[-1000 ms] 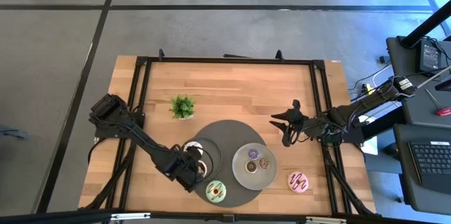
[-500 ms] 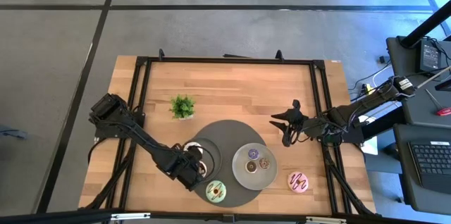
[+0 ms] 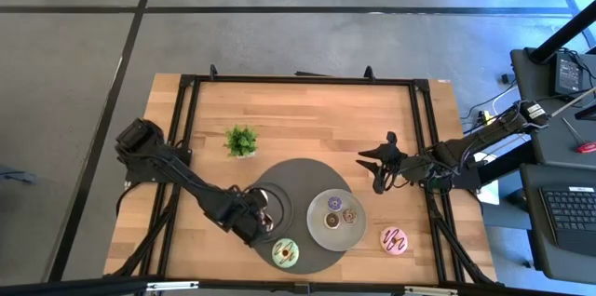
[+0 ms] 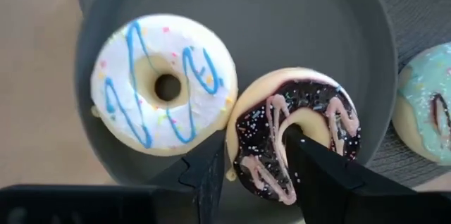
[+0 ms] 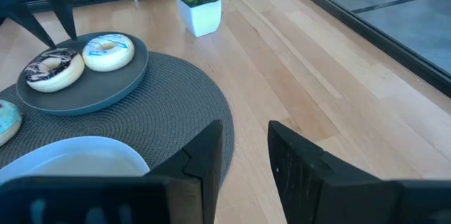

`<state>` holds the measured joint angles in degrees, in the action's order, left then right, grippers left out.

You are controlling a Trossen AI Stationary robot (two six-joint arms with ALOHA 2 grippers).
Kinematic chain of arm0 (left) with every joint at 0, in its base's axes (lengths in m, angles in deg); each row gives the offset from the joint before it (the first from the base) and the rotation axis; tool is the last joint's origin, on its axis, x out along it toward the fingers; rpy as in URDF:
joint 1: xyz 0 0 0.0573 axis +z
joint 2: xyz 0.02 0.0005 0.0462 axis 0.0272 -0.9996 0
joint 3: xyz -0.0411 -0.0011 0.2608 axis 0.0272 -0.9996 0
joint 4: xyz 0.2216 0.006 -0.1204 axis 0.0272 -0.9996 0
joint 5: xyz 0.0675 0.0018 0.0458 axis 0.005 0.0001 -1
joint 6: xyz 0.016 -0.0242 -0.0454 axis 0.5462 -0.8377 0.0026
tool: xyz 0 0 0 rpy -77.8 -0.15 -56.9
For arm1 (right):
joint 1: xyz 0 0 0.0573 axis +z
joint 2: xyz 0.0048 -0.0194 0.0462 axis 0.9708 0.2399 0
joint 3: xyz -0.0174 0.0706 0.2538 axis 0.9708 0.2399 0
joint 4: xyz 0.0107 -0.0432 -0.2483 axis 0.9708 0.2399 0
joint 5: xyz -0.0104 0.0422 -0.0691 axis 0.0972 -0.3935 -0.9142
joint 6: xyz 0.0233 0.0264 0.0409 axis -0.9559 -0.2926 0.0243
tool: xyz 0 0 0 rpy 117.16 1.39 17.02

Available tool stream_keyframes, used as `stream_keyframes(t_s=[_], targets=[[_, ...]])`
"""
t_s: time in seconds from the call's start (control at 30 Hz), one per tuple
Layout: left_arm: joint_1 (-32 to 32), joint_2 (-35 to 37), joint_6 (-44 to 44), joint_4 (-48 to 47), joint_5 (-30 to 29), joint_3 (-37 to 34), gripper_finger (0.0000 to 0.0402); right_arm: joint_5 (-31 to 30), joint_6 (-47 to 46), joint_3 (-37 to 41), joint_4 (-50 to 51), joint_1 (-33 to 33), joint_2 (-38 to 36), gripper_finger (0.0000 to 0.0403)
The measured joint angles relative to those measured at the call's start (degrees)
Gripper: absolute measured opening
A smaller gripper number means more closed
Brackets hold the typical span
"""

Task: Pick & Place donuts
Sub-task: Put the large green donut on the dark gray plate

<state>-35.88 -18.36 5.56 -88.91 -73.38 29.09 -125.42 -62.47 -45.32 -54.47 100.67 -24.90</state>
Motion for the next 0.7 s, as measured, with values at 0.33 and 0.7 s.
stream_keyframes(t_s=[0.33,0.7], targets=[[0.11,1.46,27.01,14.93,-4.33,0.00,0.0148,0.00,0.00,0.00,-0.02,-0.01,0.00,0.0117],[2.30,0.77,52.15,32.42,9.53,0.02,0.0144,0.00,0.00,0.00,-0.02,-0.01,0.00,0.0116]])
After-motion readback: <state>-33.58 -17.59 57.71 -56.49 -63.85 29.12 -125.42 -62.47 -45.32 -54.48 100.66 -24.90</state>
